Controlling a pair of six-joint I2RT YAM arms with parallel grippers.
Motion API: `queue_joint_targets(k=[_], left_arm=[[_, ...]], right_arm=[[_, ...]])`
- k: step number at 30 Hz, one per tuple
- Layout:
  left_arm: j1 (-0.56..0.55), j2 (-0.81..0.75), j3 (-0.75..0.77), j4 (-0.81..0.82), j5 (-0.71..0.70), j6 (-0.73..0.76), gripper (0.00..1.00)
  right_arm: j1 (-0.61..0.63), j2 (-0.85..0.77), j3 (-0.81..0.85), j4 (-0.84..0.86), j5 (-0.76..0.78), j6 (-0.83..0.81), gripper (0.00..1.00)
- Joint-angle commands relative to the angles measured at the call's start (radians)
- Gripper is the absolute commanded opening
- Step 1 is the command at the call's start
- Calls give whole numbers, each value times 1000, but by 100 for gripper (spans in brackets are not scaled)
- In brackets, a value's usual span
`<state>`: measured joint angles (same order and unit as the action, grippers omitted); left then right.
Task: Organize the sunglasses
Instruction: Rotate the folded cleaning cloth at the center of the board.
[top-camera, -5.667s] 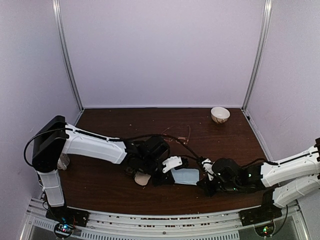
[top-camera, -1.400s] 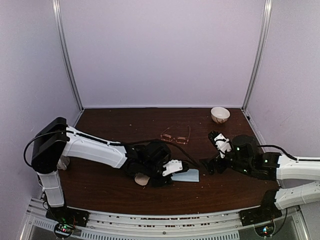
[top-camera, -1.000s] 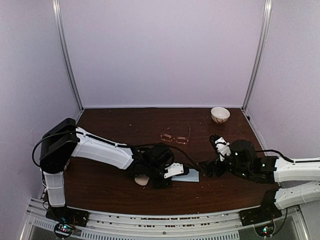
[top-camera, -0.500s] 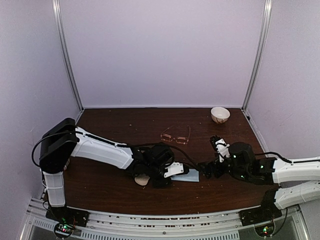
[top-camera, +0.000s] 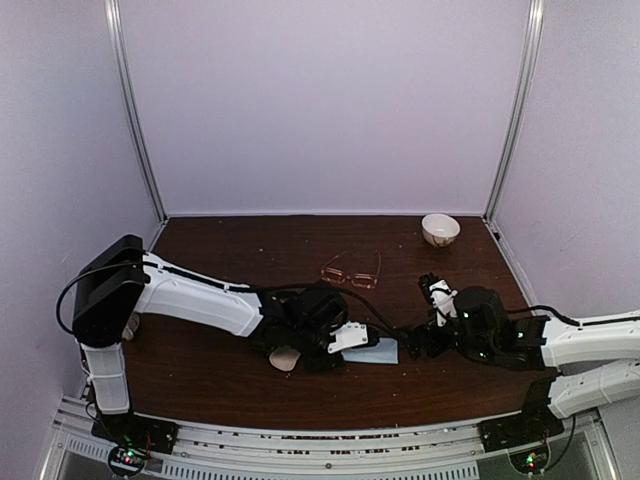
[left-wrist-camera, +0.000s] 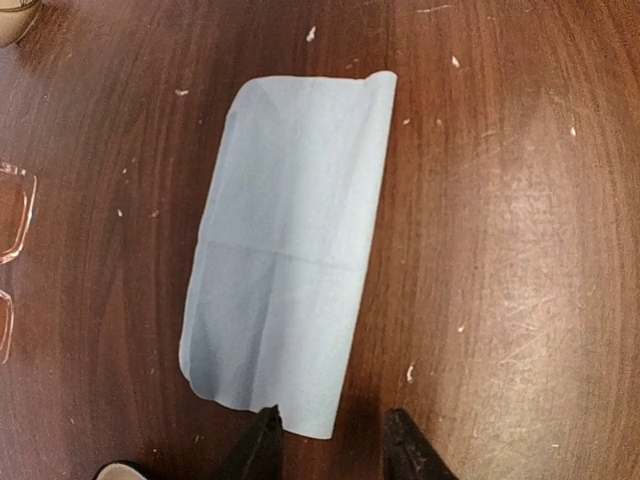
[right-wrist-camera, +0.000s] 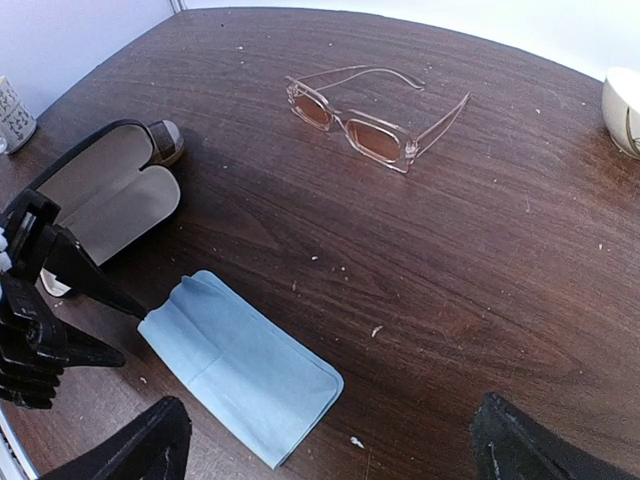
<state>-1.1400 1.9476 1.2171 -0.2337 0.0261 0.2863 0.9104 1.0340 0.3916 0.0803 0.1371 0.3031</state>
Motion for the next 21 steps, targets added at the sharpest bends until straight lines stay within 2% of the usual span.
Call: queue_joint_targets(k=[1,5,13,21], left_arm=[[-4,29,22,13,0,22,35],[-4,76,32,11,-5,22,30],[-4,86,24,15,-24,24,11],[-4,81,16,20,-34,23,0]], right_arm=[[6,12,-8,13,21,24,100],[5,9,-6,1,27,38,100],[7,8,-17,-2,27,82,100],[9,59,4,-114,-69,347,94]])
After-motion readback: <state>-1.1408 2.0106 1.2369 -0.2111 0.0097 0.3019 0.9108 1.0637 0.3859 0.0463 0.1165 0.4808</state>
